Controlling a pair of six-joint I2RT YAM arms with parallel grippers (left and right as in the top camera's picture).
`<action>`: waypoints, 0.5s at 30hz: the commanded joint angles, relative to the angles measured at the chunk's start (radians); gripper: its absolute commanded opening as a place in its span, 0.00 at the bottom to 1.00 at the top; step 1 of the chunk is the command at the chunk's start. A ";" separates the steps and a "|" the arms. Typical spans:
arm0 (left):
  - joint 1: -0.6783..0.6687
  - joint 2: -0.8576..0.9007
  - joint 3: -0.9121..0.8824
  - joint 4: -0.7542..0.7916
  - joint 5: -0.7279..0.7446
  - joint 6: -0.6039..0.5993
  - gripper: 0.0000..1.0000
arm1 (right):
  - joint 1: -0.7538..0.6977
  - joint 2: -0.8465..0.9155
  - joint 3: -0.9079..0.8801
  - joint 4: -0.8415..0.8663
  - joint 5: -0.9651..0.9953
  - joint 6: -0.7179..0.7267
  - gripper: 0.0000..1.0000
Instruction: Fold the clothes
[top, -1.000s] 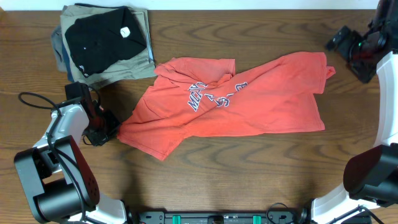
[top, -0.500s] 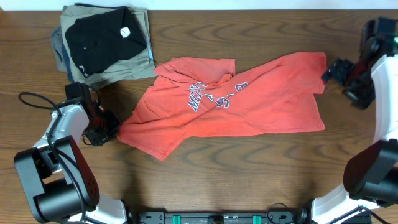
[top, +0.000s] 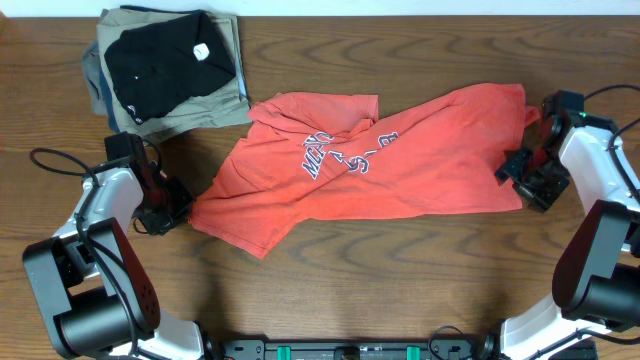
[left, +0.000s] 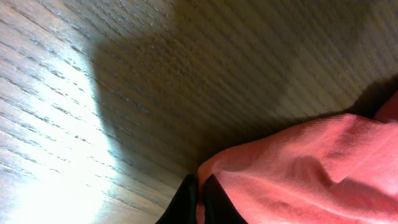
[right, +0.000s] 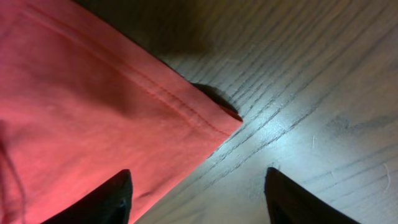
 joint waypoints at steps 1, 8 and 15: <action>-0.003 -0.017 -0.010 -0.006 -0.005 0.017 0.06 | 0.005 0.003 -0.034 0.007 0.034 0.021 0.62; -0.003 -0.017 -0.011 -0.006 -0.005 0.017 0.06 | -0.009 0.003 -0.112 0.064 0.122 0.072 0.69; -0.003 -0.017 -0.013 -0.006 -0.005 0.017 0.06 | -0.033 0.004 -0.171 0.181 0.034 -0.040 0.68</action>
